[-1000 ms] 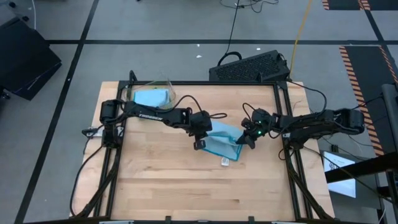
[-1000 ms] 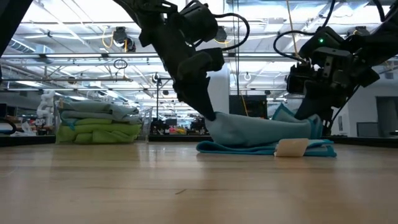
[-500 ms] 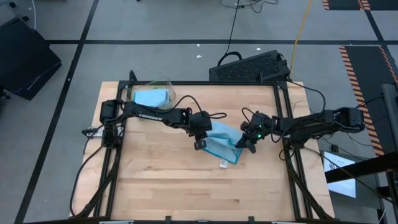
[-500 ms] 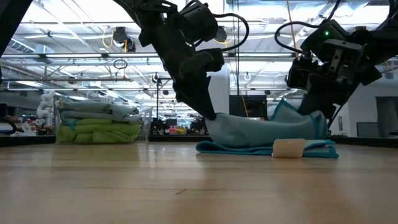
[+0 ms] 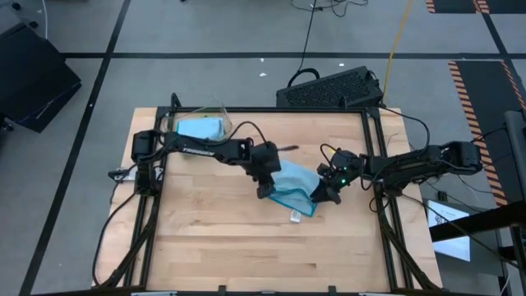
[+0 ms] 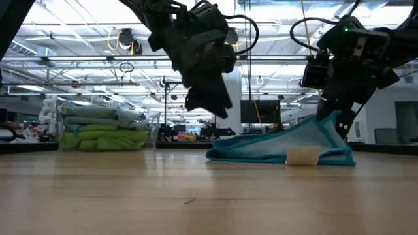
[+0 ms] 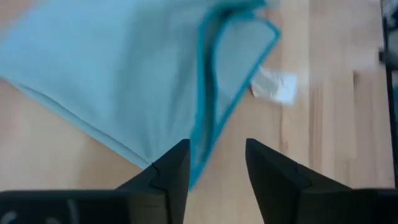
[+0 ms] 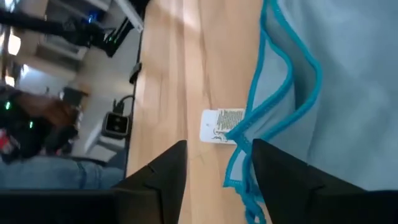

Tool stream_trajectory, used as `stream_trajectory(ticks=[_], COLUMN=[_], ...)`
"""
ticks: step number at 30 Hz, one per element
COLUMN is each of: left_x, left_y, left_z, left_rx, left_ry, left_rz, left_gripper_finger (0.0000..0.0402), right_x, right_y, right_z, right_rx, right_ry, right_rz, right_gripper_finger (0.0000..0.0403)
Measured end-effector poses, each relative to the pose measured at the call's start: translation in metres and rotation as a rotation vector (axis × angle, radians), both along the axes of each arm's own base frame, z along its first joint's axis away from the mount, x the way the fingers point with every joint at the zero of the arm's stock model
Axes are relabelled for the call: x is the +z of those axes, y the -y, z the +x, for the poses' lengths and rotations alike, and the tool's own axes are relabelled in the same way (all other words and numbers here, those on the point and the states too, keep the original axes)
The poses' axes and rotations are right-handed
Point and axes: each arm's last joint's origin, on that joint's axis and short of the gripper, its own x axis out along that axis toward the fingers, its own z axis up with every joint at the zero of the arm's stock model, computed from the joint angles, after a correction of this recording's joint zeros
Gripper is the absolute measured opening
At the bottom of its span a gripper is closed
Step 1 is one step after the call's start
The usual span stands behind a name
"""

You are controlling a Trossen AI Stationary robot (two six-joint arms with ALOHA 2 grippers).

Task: Fold microfiber towels
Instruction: Fold the blue microfiber cloth

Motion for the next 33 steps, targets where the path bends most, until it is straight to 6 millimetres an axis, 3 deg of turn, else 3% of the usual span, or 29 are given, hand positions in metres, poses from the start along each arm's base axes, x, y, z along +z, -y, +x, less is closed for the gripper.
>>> stream_trajectory(ticks=[6,10,18,26,33], left_x=[0.027,0.028,-0.012,-0.020,-0.042], left_y=[-0.017,-0.020,-0.008,0.015,0.028], left_z=[0.012,0.024,0.037,0.032,0.019], left_rx=[0.110,0.205,0.222,0.109,0.061], left_ry=[0.157,0.269,0.188,0.125,0.039], left_rz=[0.038,0.060,0.049,0.070,0.044], left_gripper_finger=[0.0159,0.0159,0.0159,0.0159,0.0159], right_x=[0.007,0.017,0.004,-0.003,-0.010], right_y=[0.006,0.010,0.012,-0.006,-0.023], right_z=[0.002,0.002,-0.005,-0.001,0.010], right_rx=[-0.101,-0.157,-0.482,-0.513,-0.502], right_ry=[-0.002,0.046,-0.169,-0.206,-0.182], right_rz=[0.112,0.163,0.178,0.127,0.139], right_gripper_finger=[0.0170,0.0169,0.0166,0.0099,0.0041])
